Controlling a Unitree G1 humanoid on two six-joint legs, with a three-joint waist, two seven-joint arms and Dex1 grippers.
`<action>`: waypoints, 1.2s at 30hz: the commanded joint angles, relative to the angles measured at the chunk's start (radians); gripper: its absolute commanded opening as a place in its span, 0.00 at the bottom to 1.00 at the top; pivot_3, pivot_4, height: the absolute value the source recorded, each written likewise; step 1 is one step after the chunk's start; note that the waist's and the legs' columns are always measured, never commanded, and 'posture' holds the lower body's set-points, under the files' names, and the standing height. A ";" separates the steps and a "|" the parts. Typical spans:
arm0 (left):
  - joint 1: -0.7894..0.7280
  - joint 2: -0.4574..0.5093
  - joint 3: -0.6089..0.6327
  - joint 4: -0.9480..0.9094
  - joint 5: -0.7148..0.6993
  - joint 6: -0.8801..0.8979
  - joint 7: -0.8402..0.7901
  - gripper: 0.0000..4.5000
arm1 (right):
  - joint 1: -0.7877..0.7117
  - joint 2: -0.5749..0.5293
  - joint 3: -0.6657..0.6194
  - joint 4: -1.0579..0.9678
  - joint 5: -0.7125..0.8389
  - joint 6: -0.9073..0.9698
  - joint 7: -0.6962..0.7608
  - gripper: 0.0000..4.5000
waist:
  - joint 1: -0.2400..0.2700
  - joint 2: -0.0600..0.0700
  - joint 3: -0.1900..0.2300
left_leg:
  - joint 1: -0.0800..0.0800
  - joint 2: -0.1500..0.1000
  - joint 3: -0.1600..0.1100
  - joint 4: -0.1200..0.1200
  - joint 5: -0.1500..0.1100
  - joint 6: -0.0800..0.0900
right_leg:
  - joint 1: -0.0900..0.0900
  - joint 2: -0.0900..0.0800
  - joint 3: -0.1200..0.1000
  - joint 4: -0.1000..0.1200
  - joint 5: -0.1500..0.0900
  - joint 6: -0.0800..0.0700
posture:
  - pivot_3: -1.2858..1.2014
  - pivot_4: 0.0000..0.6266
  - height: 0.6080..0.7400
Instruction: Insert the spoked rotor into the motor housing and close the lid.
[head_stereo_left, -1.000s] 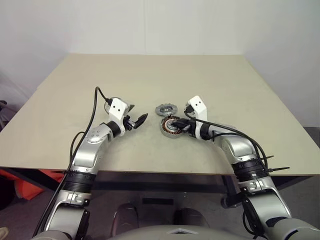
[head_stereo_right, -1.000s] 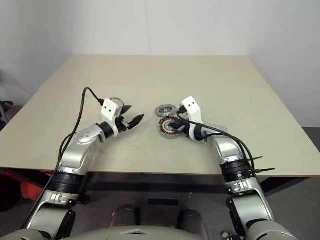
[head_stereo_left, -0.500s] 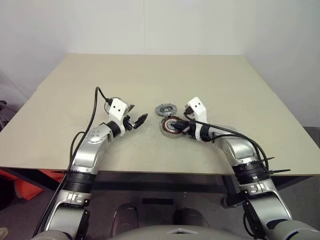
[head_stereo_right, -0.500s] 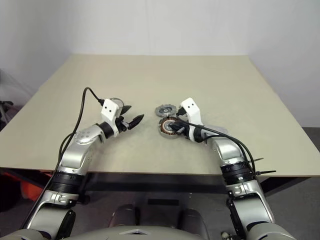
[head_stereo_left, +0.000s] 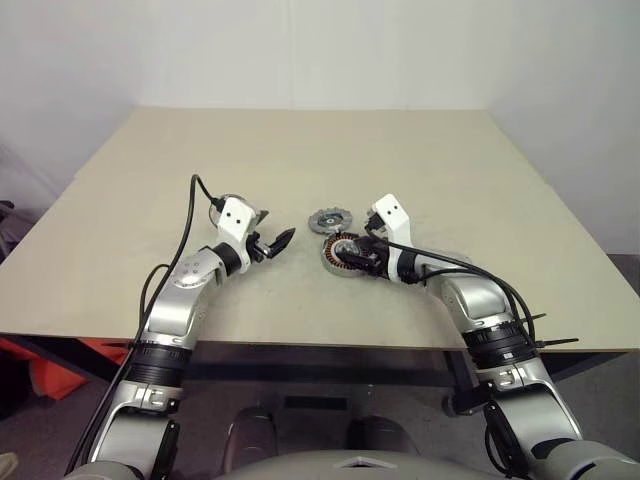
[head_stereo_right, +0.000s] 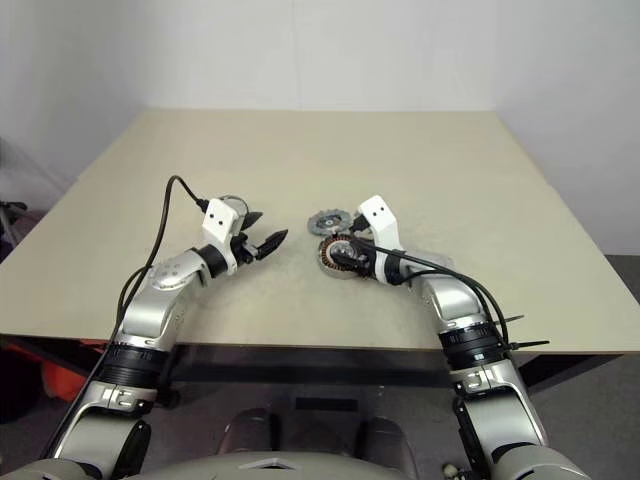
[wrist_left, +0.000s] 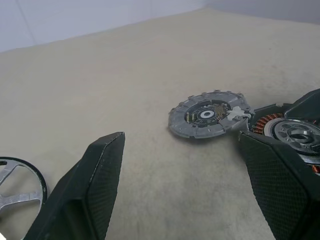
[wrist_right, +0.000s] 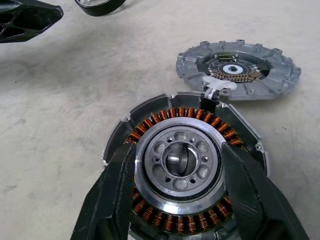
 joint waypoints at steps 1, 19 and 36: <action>-0.010 0.002 0.006 -0.015 0.000 -0.019 0.002 0.85 | -0.018 -0.007 -0.024 -0.047 0.012 -0.004 -0.002 0.68 | 0.000 0.000 0.000 | 0.000 0.000 0.000 0.000 0.000 0.000 | 0.000 0.000 0.000 0.000 0.000 0.000 | 0.52 0.00 1.00; -0.005 0.001 0.005 -0.013 0.004 -0.019 0.002 0.85 | -0.024 0.014 -0.024 -0.043 0.021 -0.004 -0.017 0.00 | -0.001 0.000 0.000 | 0.000 0.000 0.000 0.000 0.000 0.000 | 0.000 0.000 0.000 0.000 0.000 0.000 | 0.52 0.00 1.00; -0.007 0.004 0.008 -0.011 0.005 -0.018 0.003 0.85 | -0.033 0.012 -0.038 -0.105 0.026 0.048 -0.044 0.00 | -0.001 0.000 0.000 | 0.000 0.000 0.000 0.000 0.000 0.000 | 0.000 0.000 0.000 0.000 0.000 0.000 | 0.52 0.00 1.00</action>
